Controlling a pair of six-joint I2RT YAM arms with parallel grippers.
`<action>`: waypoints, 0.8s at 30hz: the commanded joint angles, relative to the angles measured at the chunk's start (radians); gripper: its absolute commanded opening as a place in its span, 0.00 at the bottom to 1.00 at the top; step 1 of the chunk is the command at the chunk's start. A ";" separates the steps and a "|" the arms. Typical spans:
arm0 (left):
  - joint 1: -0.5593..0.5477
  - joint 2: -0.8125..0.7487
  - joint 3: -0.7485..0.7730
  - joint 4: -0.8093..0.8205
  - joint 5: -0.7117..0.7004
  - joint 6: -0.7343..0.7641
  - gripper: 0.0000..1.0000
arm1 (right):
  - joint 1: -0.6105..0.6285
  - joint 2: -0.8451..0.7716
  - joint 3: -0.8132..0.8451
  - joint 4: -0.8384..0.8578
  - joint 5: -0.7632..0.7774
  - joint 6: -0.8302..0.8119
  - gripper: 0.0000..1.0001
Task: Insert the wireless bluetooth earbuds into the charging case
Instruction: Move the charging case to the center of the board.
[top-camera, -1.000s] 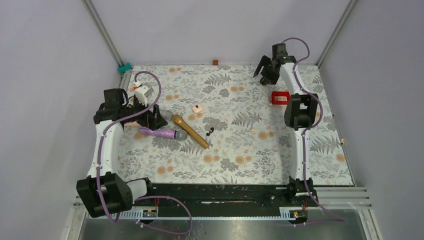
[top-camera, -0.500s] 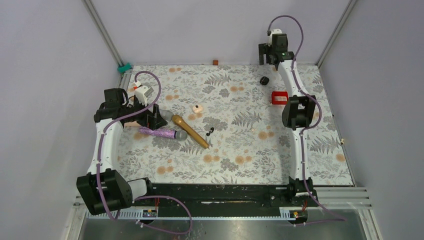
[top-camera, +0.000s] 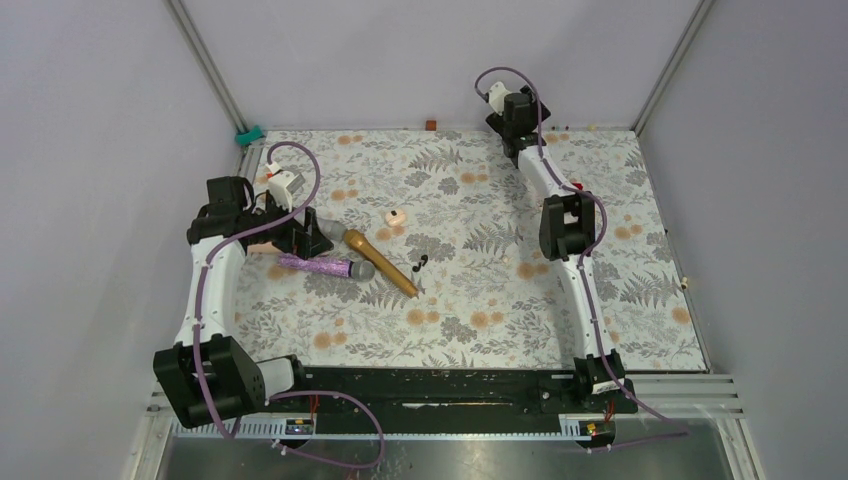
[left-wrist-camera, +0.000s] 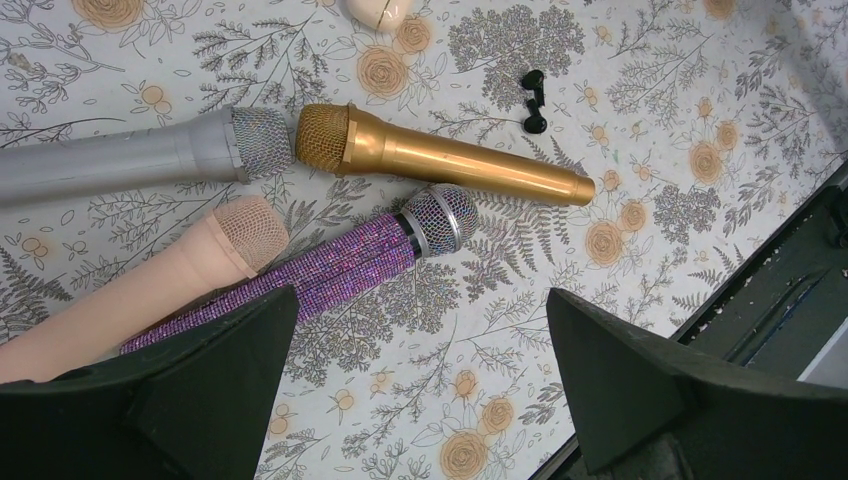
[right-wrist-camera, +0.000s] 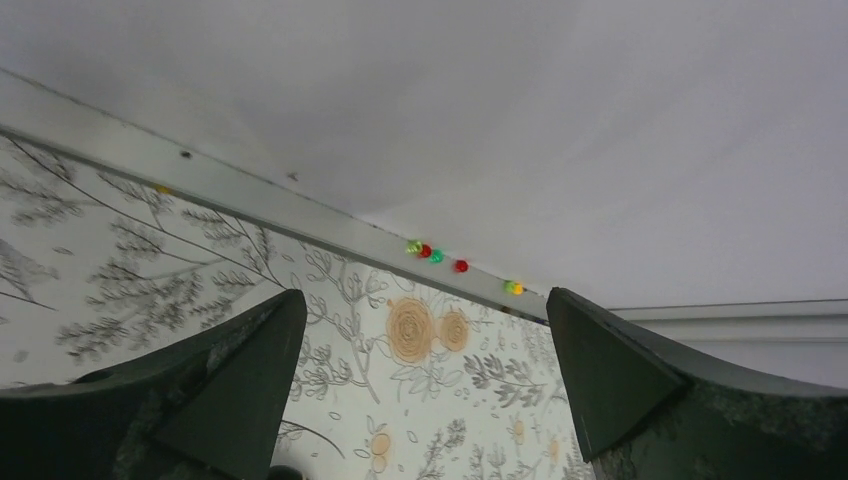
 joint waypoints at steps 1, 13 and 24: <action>0.008 0.009 0.029 0.028 0.037 0.017 0.99 | -0.009 -0.002 -0.019 0.155 0.069 -0.197 0.99; 0.011 0.013 0.027 0.027 0.045 0.019 0.98 | -0.025 -0.061 -0.159 0.061 0.052 -0.319 0.99; 0.011 0.015 0.023 0.027 0.049 0.026 0.99 | -0.036 -0.168 -0.245 -0.211 -0.011 -0.213 0.99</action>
